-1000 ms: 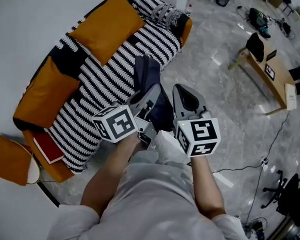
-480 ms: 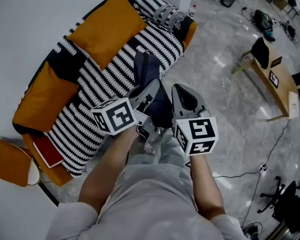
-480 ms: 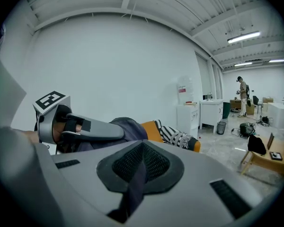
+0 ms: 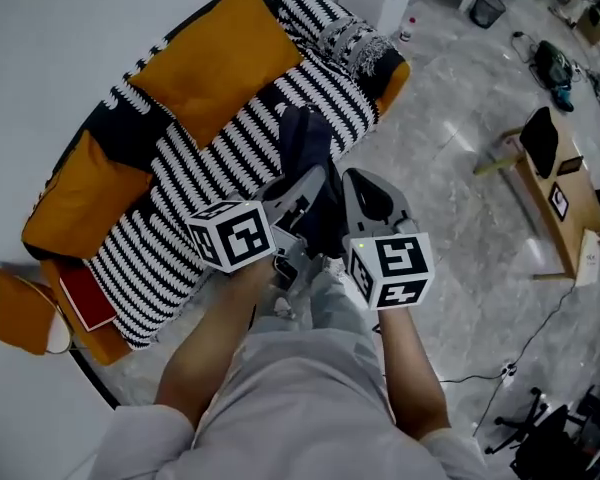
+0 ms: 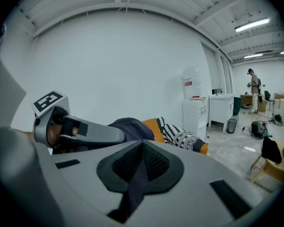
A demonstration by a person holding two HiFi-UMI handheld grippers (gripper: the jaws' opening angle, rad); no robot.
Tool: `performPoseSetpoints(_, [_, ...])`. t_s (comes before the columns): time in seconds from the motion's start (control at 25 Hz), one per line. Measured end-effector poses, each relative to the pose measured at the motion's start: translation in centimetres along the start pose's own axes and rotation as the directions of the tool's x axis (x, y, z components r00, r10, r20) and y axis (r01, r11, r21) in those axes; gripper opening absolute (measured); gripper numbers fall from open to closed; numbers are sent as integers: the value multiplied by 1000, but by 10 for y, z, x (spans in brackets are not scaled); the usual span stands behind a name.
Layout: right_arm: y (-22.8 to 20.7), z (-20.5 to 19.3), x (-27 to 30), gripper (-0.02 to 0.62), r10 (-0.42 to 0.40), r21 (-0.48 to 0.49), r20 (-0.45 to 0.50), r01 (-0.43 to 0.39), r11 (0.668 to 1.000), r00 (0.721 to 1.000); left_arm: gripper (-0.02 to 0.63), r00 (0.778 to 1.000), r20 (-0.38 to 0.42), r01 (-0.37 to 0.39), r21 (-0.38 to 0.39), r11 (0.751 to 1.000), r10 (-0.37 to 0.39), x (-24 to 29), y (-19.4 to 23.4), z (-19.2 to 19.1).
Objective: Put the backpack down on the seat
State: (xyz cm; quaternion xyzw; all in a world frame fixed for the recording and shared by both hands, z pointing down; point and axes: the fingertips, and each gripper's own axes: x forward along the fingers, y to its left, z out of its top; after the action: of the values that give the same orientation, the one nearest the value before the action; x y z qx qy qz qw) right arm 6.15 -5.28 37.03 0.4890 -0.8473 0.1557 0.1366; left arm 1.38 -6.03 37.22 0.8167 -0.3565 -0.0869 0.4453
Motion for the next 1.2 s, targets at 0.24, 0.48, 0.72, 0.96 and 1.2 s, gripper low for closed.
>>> performPoseSetpoints(0.24, [-49, 10, 42, 2, 49, 5, -14, -49, 999, 999, 28, 999, 6, -34, 12, 999, 34, 58, 19, 19])
performPoseSetpoints(0.48, [-81, 21, 74, 2, 70, -6, -12, -71, 997, 997, 27, 999, -7, -54, 10, 999, 54, 97, 43, 34])
performPoseSetpoints(0.72, [-108, 33, 100, 2, 64, 7, -2, -64, 998, 998, 26, 998, -22, -50, 1, 999, 50, 132, 64, 54])
performPoseSetpoints(0.96, [-121, 47, 131, 2, 66, 5, 7, -66, 998, 998, 26, 999, -32, -20, -2, 1000, 20, 159, 85, 74])
performPoseSetpoints(1.2, [-141, 58, 181, 2, 62, 19, -7, -62, 998, 998, 26, 998, -58, -4, 1, 1000, 4, 192, 111, 103])
